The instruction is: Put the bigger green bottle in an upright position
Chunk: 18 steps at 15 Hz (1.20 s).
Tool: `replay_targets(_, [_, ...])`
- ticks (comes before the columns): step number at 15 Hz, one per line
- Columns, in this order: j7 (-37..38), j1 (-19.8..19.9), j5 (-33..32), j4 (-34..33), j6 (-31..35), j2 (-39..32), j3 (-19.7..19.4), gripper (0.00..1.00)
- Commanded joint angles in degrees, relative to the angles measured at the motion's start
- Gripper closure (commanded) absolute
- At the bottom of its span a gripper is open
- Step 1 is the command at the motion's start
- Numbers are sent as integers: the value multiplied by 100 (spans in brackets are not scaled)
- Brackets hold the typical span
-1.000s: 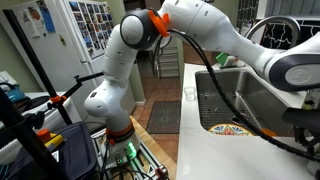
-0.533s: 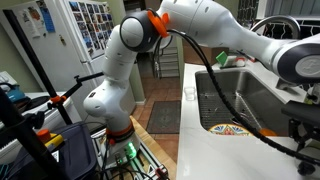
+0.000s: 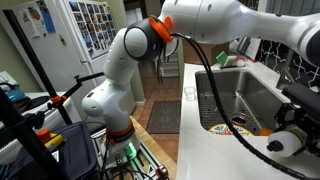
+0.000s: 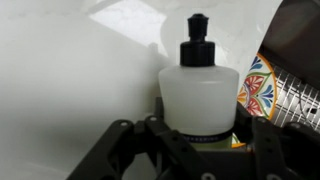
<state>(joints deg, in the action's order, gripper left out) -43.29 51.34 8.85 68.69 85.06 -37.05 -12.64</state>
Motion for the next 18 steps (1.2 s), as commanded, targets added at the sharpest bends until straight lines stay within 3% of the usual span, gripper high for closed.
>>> replay_targets(1, [124, 93, 127, -207, -268, -113, 30, 62])
replay_targets(2, [147, 142, 155, -303, -343, -175, 37, 37])
replay_targets(7, [140, 80, 147, -282, -330, -172, 32, 37])
replay_targets(8, [204, 163, 312, -488, -685, -260, 83, 62])
replay_targets(9, [381, 392, 517, -816, -1089, -381, 309, 62])
replay_targets(12, [639, 676, 1012, -1369, -2206, -542, 502, 62])
replay_targets(14, [1060, 793, 1466, -2023, -3033, -831, 447, 62])
replay_targets(18, [2626, 1011, 2333, -3046, -3682, -1541, 449, 62])
